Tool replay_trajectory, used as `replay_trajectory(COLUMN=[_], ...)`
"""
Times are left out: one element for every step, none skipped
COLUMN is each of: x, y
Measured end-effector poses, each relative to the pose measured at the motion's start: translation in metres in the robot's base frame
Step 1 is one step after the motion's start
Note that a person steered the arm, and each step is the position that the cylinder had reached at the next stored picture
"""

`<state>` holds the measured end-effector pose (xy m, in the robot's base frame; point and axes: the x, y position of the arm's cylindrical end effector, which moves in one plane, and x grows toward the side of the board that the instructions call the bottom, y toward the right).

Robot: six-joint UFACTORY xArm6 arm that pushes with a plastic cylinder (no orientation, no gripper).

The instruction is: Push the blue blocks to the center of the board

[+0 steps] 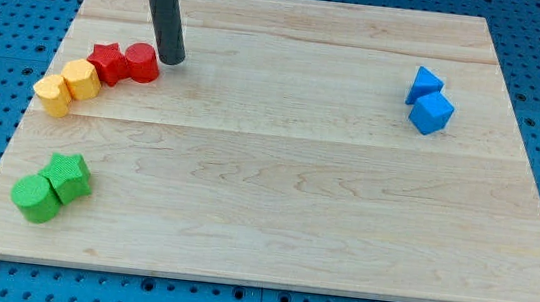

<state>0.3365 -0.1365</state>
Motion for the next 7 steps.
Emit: replay_trajectory(x=[0.000, 0.000, 0.000, 0.000, 0.000, 0.000, 0.000], y=[0.007, 0.012, 0.032, 0.061, 0.090, 0.111, 0.127])
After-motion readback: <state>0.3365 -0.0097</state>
